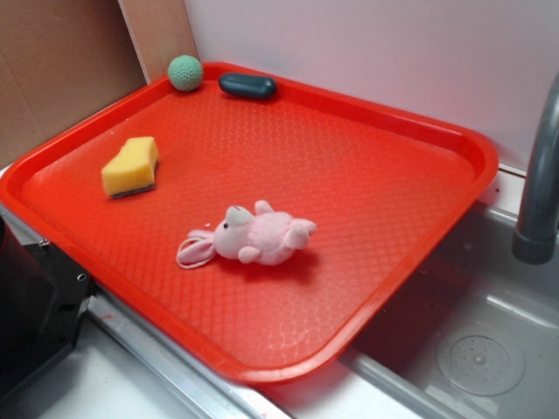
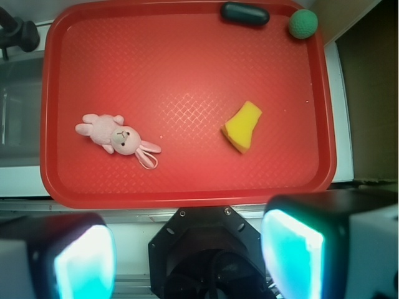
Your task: Grab the green ball.
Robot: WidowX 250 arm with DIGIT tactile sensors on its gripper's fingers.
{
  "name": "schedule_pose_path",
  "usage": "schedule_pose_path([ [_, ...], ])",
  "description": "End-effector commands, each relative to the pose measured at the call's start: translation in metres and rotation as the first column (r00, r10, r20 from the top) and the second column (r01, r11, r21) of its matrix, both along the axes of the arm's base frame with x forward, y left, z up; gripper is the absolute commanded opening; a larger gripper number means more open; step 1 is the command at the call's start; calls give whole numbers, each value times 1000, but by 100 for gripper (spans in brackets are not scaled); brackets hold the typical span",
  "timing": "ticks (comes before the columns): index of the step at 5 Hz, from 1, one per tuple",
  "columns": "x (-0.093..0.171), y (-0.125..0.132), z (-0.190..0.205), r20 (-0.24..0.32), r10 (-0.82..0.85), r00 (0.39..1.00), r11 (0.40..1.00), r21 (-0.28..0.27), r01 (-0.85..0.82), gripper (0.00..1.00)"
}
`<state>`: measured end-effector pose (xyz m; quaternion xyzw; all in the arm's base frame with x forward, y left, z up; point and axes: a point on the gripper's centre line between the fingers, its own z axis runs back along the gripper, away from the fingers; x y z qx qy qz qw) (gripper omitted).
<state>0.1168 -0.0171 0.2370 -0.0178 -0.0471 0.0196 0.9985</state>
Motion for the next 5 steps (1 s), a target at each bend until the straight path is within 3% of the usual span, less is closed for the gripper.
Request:
schedule_pose_path([
  [1, 0, 0, 0, 0, 0, 1000, 1000, 0, 0, 100],
  [3, 37, 36, -21, 54, 216, 975, 976, 20, -217, 100],
  [5, 71, 82, -46, 134, 412, 901, 905, 58, -422, 100],
])
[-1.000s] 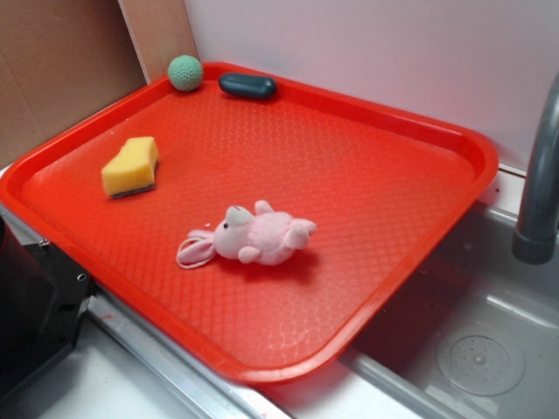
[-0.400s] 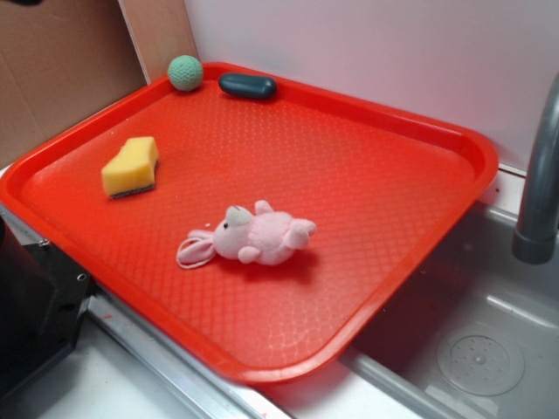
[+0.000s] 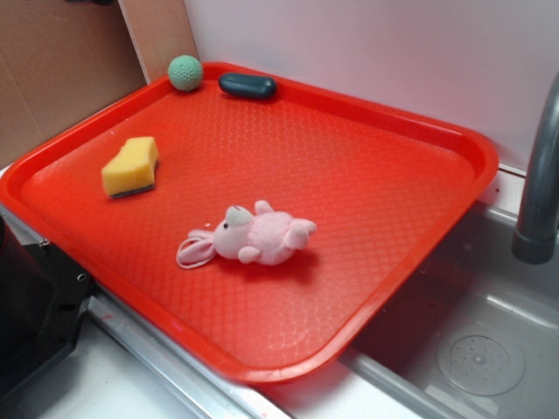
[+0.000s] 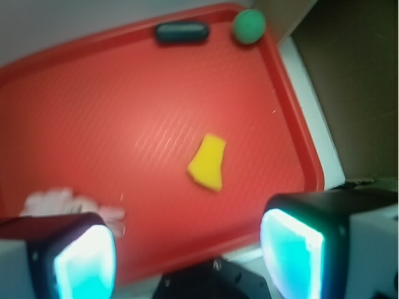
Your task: Grab the green ball.
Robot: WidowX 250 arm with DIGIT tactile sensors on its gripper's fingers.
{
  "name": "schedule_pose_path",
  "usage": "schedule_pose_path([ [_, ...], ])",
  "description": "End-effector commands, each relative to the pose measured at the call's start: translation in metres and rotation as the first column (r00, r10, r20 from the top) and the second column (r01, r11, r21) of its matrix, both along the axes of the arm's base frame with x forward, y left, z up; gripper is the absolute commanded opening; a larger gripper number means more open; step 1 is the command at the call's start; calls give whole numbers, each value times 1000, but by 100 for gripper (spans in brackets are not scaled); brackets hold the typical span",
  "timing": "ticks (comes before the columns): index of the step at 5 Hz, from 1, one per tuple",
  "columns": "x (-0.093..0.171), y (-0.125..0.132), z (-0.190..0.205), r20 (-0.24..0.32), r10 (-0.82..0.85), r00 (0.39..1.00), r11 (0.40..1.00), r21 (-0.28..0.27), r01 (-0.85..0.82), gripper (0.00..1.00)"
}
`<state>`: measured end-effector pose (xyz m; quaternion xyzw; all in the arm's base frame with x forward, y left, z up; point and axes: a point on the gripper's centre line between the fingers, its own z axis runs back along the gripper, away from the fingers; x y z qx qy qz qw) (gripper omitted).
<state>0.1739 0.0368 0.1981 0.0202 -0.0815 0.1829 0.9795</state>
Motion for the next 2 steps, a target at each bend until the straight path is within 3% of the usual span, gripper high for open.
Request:
schedule_pose_path([
  [1, 28, 53, -27, 120, 190, 974, 978, 65, -198, 100],
  [2, 44, 79, -51, 153, 290, 945, 949, 84, -305, 100],
])
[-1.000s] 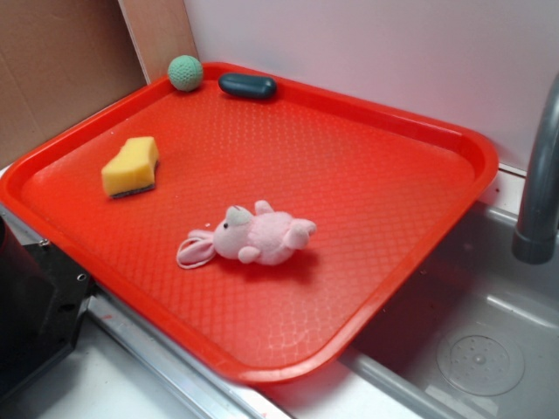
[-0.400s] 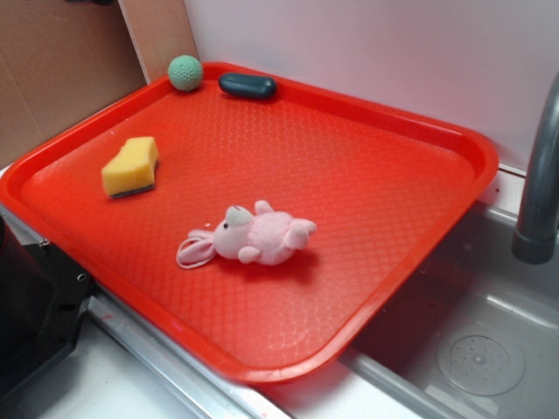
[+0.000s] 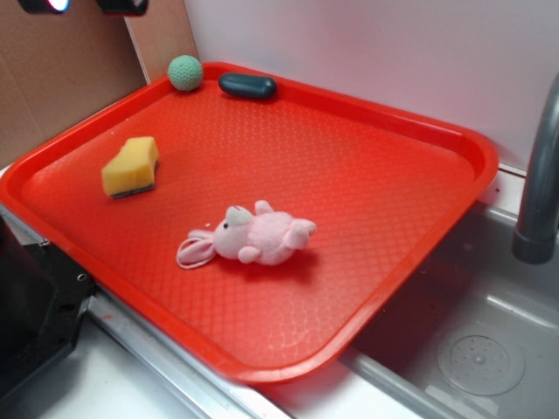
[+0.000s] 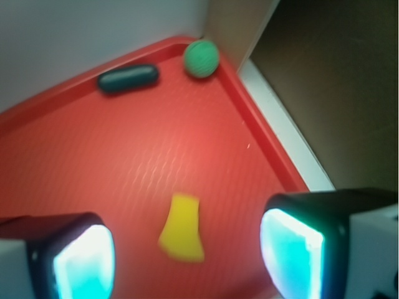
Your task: Grab the green ball.
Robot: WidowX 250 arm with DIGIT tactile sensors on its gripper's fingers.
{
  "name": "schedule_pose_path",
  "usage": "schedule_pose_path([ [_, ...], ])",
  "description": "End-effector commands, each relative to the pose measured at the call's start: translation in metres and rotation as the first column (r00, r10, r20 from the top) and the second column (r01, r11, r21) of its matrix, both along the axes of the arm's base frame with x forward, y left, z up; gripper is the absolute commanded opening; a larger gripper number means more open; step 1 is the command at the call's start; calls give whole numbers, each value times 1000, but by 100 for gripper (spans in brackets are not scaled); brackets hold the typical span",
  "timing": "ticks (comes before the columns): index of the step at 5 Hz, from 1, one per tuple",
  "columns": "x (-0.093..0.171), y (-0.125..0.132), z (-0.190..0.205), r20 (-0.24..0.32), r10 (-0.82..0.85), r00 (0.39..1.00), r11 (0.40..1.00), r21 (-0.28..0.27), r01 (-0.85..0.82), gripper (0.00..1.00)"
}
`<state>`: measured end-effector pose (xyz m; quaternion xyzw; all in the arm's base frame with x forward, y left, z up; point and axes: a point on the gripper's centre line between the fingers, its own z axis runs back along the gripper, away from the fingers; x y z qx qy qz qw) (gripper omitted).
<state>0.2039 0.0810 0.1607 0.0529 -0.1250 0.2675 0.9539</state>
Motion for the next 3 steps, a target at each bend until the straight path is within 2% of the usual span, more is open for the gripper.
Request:
schedule_pose_path([
  [1, 38, 54, -35, 95, 172, 980, 981, 70, -179, 100],
  [2, 61, 69, -55, 128, 252, 959, 952, 145, -270, 100],
  [3, 76, 77, -65, 137, 262, 955, 943, 174, -284, 100],
])
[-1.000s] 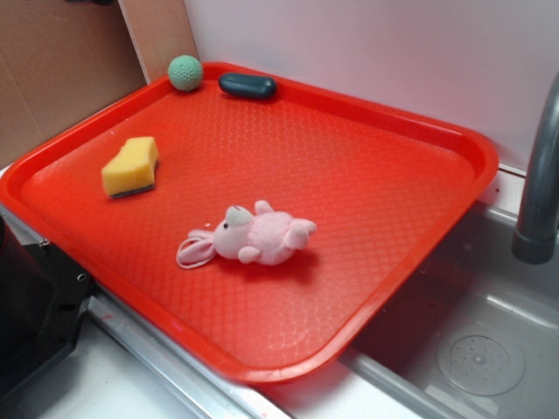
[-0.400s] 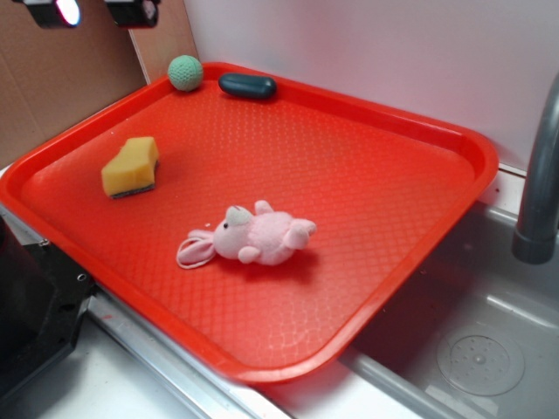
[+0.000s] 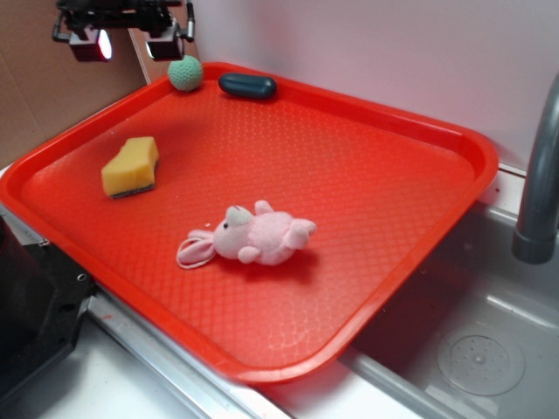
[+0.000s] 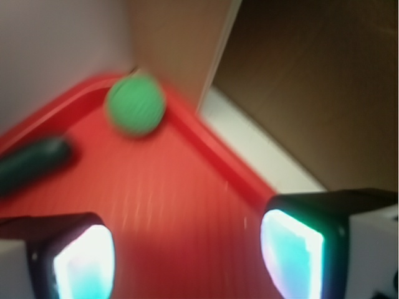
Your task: Grab the green ball.
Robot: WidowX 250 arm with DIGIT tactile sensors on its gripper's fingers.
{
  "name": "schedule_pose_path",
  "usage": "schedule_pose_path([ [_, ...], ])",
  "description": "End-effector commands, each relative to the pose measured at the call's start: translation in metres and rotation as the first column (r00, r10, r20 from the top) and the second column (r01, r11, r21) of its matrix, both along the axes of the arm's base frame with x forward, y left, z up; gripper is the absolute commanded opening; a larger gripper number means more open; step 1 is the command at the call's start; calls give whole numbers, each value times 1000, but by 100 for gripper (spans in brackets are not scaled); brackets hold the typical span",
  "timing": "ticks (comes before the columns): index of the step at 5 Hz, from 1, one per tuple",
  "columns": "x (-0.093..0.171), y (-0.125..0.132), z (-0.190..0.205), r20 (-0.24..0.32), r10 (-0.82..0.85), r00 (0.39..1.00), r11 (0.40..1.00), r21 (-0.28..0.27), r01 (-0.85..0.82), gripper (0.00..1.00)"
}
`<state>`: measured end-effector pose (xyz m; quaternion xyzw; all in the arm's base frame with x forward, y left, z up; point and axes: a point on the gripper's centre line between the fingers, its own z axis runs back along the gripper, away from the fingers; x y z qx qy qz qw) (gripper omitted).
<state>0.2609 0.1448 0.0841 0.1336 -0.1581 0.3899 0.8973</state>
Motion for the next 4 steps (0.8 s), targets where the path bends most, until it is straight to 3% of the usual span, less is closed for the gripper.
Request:
schedule_pose_path([
  [1, 37, 21, 2, 63, 3, 998, 998, 67, -7, 100],
  [2, 52, 23, -8, 47, 11, 999, 995, 99, -16, 100],
  [4, 65, 27, -29, 37, 13, 999, 997, 77, -16, 100],
])
